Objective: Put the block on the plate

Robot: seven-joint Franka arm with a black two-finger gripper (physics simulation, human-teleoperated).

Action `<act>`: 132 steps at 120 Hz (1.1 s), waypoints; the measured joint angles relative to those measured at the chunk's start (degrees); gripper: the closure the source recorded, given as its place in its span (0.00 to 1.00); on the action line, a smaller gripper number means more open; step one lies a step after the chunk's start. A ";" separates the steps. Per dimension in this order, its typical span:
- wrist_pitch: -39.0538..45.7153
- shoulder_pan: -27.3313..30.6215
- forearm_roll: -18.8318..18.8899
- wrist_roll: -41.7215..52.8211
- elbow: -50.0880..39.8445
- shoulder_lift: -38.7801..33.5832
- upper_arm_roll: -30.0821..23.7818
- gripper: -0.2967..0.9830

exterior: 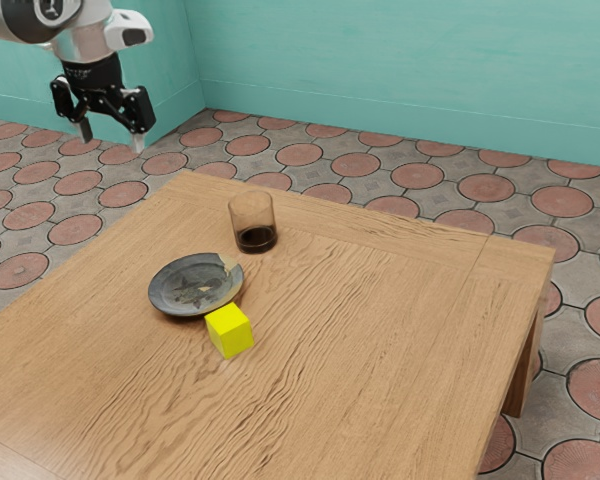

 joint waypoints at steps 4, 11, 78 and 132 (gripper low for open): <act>0.07 -0.32 0.02 0.17 -0.04 0.00 0.00 0.23; 0.17 -0.51 0.04 0.43 -0.09 -0.01 0.00 0.23; 17.41 -5.68 -4.63 -14.23 -17.82 9.36 0.72 0.23; 32.52 -12.36 -9.00 -40.43 -25.49 16.26 4.20 0.23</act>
